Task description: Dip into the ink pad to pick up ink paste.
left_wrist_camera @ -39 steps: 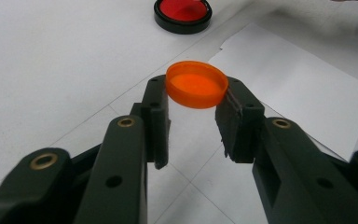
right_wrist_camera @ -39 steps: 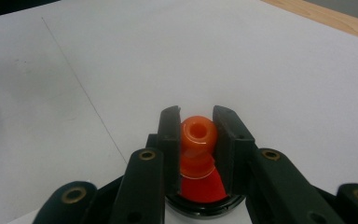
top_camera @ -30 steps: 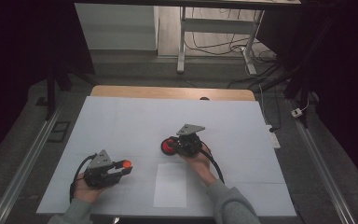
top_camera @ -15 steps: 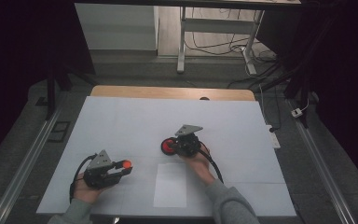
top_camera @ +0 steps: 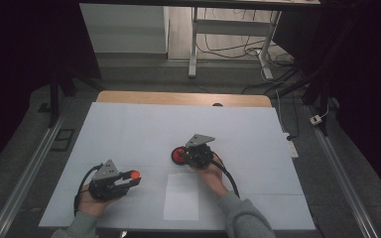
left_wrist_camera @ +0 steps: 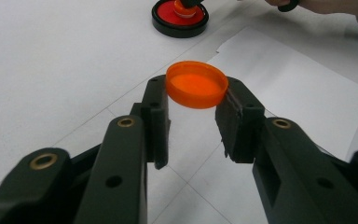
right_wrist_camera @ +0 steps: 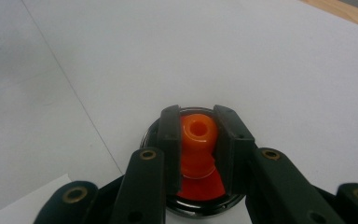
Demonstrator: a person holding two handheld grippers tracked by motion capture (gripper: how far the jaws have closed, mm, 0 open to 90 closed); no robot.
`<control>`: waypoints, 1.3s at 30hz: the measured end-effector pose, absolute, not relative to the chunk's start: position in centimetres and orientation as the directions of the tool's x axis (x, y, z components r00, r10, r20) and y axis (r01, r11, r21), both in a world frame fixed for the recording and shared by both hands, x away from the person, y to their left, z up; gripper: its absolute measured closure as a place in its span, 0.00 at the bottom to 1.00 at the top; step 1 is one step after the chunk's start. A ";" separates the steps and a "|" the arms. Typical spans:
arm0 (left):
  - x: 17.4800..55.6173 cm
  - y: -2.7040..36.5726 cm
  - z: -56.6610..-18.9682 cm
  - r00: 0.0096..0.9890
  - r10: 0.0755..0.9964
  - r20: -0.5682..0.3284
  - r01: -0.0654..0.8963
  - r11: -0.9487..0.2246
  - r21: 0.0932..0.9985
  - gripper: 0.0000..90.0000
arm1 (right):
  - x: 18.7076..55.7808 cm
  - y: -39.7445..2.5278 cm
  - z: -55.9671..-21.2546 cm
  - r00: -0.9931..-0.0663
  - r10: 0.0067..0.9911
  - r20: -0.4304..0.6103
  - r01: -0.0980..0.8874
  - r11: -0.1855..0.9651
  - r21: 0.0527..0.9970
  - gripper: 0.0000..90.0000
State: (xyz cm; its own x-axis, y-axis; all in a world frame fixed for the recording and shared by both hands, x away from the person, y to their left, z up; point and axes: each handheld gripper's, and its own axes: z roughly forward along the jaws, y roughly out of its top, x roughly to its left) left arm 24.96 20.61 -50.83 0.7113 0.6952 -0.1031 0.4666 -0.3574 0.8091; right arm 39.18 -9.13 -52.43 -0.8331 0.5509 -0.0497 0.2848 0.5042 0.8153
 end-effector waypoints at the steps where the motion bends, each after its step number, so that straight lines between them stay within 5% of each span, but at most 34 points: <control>1: 24.9 20.6 -50.8 0.712 0.695 -0.103 0.466 -0.358 0.809 0.73 | 39.1 -9.2 -52.4 -0.832 0.553 -0.053 0.285 0.507 0.814 0.81; 39: 24.7 20.8 -50.5 0.700 0.708 -0.099 0.466 -0.347 0.814 0.73 | 39.0 -9.5 -52.9 -0.833 0.552 -0.045 0.270 0.476 0.837 0.81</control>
State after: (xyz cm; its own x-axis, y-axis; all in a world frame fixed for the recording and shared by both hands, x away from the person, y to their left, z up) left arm 24.72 20.81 -50.50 0.6997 0.7076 -0.0985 0.4658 -0.3472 0.8139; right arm 39.01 -9.49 -52.88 -0.8328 0.5517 -0.0452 0.2700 0.4763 0.8368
